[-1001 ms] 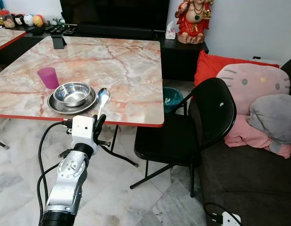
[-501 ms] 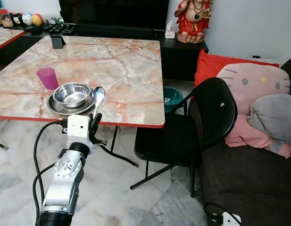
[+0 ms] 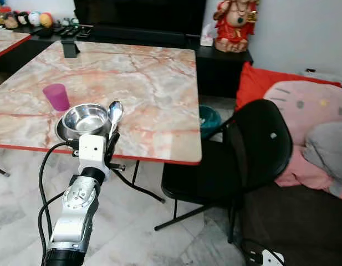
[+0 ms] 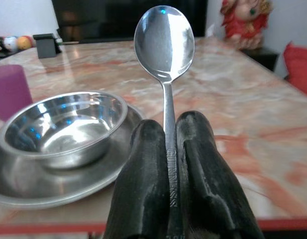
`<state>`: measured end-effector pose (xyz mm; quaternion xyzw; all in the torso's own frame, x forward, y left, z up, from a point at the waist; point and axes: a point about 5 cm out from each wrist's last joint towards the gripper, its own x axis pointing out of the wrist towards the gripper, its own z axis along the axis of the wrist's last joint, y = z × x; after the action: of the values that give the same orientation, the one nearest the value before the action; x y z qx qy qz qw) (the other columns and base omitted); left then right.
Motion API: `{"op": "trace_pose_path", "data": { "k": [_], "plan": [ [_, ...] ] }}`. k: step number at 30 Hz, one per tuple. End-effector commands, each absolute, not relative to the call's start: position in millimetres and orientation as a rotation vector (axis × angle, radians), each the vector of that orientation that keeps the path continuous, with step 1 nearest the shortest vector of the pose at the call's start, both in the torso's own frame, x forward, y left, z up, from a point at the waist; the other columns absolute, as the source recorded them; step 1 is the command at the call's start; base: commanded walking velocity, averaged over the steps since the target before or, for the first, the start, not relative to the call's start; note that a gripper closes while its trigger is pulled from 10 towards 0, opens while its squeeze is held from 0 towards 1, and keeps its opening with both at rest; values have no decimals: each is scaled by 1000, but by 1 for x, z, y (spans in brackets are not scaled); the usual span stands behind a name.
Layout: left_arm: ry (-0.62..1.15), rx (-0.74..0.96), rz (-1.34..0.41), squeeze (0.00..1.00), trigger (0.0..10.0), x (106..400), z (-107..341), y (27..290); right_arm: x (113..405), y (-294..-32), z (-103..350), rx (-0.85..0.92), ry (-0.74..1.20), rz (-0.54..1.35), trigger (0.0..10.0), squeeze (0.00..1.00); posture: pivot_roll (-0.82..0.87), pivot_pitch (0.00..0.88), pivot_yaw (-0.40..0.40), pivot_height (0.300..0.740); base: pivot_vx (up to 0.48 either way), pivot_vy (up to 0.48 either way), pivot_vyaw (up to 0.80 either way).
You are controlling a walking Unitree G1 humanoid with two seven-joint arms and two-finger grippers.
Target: Setting the table
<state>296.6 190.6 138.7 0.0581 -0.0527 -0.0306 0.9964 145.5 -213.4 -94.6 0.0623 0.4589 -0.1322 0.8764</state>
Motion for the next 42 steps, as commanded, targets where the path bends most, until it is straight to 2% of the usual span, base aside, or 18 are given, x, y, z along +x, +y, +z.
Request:
{"op": "trace_pose_path", "data": {
  "k": [1, 16, 23, 29, 38, 42],
  "plan": [
    [-135, 109, -98, 0, 10000, 300, 147, 178, 137, -221, -96, 117, 980, -295, 10000, 0, 78, 0, -60, 740, 386, 0, 0],
    [-134, 108, -119, 0, 10000, 301, 147, 177, 136, -221, -97, 121, 982, -302, 10000, 0, 79, 0, -60, 740, 383, 0, 0],
    [-109, 81, -165, 0, 10000, 296, 146, 173, 136, -221, -97, 120, 983, -302, 10000, 0, 82, 0, -61, 740, 0, 0, 0],
    [-47, 59, -160, 0, 10000, 281, 137, 178, 135, -222, -97, 116, 989, -301, 10000, 0, 90, 0, -66, 740, 0, 0, 0],
    [4, 69, -211, 0, 10000, 282, 140, 174, 135, -222, -97, 117, 989, -296, 10000, 0, 90, 0, -65, 740, 0, 0, 0],
    [53, 108, -181, 0, 10000, 281, 132, 178, 135, -221, -97, 124, 985, -307, 10000, 0, 88, 0, -62, 740, 0, 0, 0]
  ]
}}
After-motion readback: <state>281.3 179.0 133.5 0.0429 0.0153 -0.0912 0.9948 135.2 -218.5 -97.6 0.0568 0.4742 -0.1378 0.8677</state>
